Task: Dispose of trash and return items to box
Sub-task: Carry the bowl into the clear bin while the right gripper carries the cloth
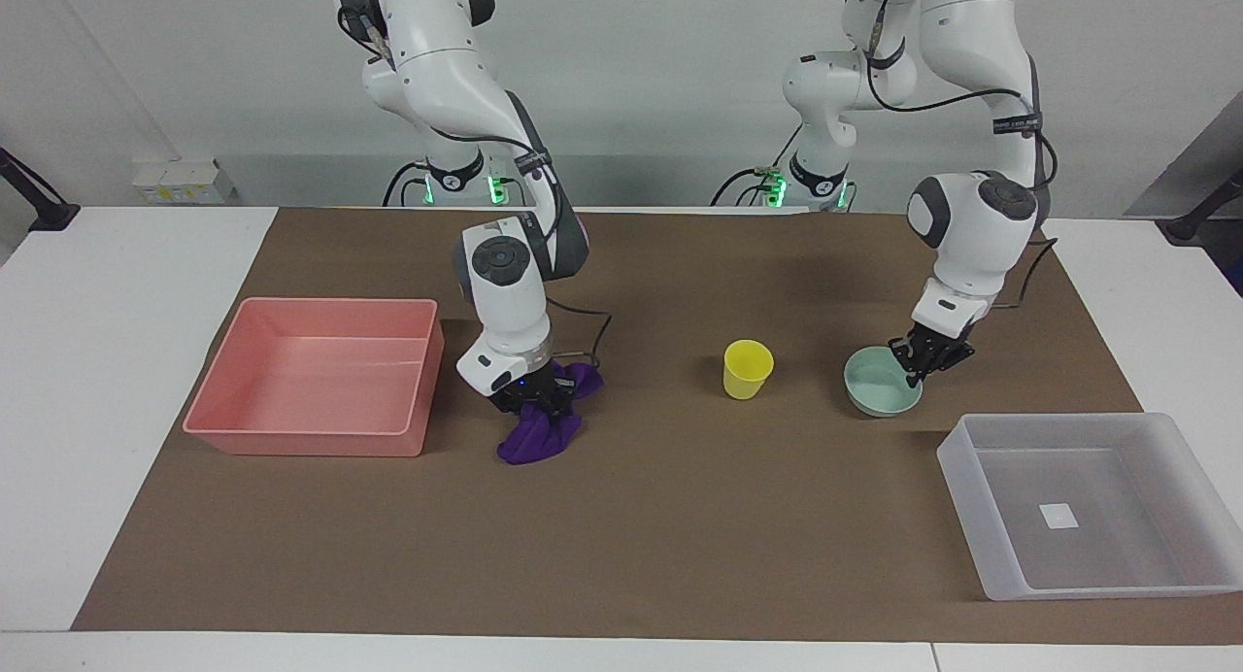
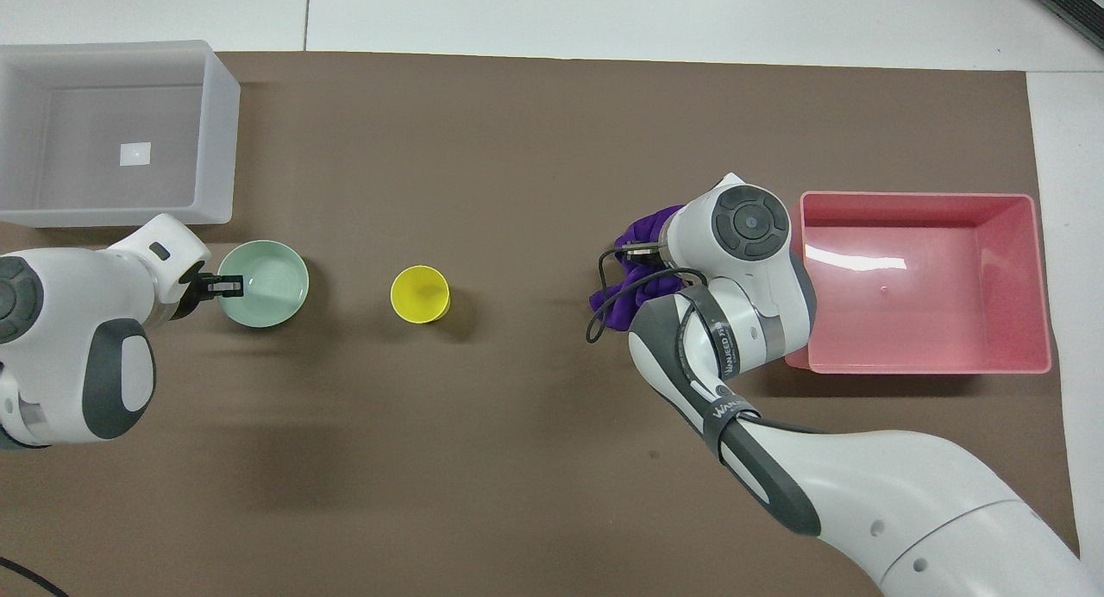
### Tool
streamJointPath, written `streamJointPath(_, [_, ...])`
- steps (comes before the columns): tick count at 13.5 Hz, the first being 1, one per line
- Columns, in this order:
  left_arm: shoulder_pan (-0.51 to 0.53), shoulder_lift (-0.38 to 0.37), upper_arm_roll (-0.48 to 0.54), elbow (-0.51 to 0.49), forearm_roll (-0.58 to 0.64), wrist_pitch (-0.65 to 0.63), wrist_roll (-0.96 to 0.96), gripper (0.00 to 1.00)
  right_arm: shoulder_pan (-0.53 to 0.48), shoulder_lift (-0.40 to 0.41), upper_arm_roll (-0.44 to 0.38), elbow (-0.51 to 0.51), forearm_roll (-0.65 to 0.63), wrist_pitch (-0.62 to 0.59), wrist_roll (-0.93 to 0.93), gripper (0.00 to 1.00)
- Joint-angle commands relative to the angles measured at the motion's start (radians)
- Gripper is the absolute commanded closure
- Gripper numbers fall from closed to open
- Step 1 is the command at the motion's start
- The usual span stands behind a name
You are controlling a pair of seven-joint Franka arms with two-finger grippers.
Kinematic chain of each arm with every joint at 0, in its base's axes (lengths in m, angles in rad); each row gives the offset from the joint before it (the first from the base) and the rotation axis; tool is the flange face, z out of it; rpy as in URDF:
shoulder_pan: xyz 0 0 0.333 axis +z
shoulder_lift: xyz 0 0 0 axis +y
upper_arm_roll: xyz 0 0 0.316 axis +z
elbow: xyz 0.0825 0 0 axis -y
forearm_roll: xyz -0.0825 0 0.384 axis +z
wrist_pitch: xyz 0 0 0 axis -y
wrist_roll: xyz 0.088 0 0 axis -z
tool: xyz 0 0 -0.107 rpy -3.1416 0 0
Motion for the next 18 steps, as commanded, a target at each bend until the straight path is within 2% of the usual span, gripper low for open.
streamJointPath(1, [-0.001,-0.061,0.002,0.051,0.01,-0.132,0.006,1.0,-0.003,-0.111,0.001,-0.004,0.002,-0.104,0.039,1.0])
streamJointPath(3, [0.007,-0.076,0.001,0.117,0.01,-0.221,0.007,1.0,-0.012,-0.192,0.001,-0.003,0.002,-0.177,0.042,1.0])
streamJointPath(5, [0.011,-0.06,0.002,0.221,0.01,-0.299,0.007,1.0,-0.015,-0.261,-0.005,0.0,0.006,-0.242,0.044,1.0])
streamJointPath(8, [0.025,-0.006,0.007,0.323,0.01,-0.297,0.009,1.0,-0.055,-0.355,-0.025,0.013,0.008,-0.319,0.033,1.0])
streamJointPath(13, [0.103,0.143,0.005,0.568,0.01,-0.329,0.029,1.0,-0.129,-0.43,-0.029,0.062,0.0,-0.457,-0.037,1.0])
streamJointPath(16, [0.146,0.229,-0.001,0.679,0.003,-0.329,0.03,1.0,-0.221,-0.447,-0.029,0.047,0.011,-0.457,-0.169,1.0])
streamJointPath(18, [0.157,0.295,-0.001,0.76,0.003,-0.33,0.036,1.0,-0.27,-0.455,-0.029,0.01,0.017,-0.414,-0.238,1.0])
